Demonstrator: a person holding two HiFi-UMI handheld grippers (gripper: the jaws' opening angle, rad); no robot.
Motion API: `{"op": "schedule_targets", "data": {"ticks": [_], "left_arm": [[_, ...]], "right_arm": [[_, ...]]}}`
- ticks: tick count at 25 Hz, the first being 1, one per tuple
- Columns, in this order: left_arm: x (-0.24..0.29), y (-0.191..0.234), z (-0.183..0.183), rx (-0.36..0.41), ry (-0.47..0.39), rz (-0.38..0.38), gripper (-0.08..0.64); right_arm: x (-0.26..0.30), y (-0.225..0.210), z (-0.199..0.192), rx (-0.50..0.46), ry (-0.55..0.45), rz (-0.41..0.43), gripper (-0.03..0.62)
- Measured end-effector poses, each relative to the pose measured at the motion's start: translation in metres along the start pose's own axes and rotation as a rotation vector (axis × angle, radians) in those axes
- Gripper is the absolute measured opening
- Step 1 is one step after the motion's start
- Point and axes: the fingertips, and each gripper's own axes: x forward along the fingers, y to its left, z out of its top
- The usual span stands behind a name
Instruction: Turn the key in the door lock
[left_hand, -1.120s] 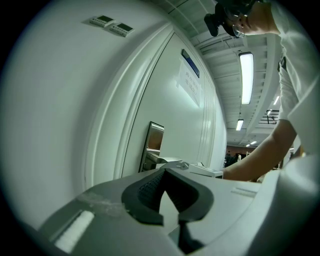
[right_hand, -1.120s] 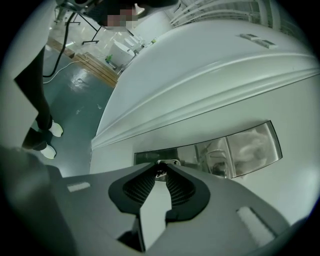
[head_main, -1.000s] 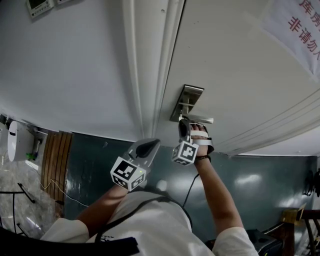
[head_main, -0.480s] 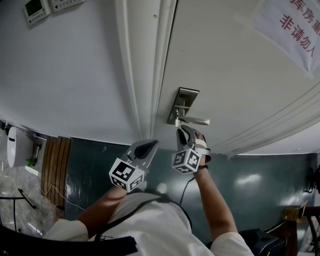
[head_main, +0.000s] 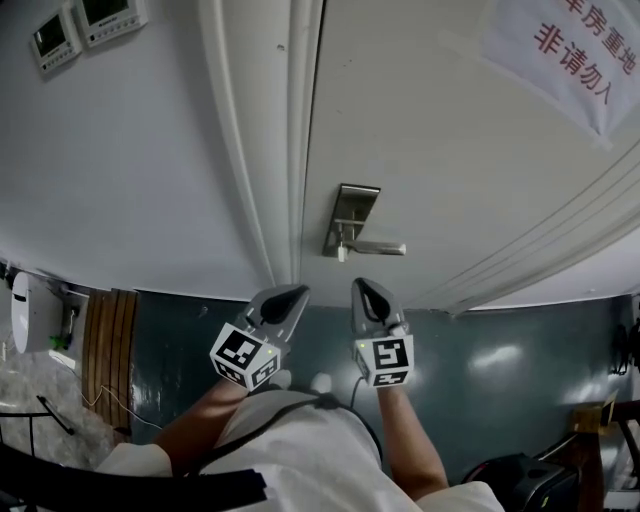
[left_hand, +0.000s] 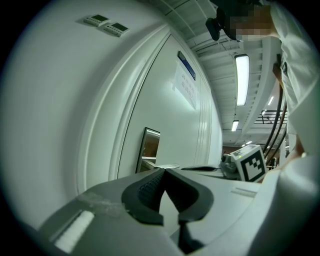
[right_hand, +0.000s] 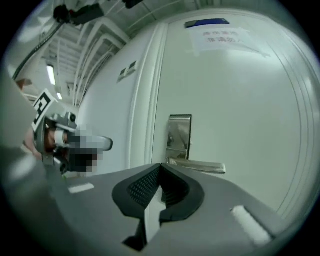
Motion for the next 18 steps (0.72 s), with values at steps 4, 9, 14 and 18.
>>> {"op": "schedule_targets", "data": {"ticks": [4,9,14,18], "left_arm": [[0.001,-0.002,0.004,0.007,-0.005,-0.012,0.005],[0.0,-0.005,0.011,0.007,-0.022,-0.021,0.005],[0.0,-0.007,0.015,0.007,-0.03,-0.032,0.005],[-0.002,-0.009,0.015,0.003,-0.033,-0.044,0.005]], "right_arm": [[-0.016,-0.004,0.008,0.101,-0.039,-0.031,0.008],[-0.029,-0.004,0.017,0.121,-0.065,-0.06,0.008],[-0.034,-0.004,0.013,0.139,-0.051,-0.079,0.008],[-0.036,0.0,0.012,0.139,-0.044,-0.085,0.008]]}}
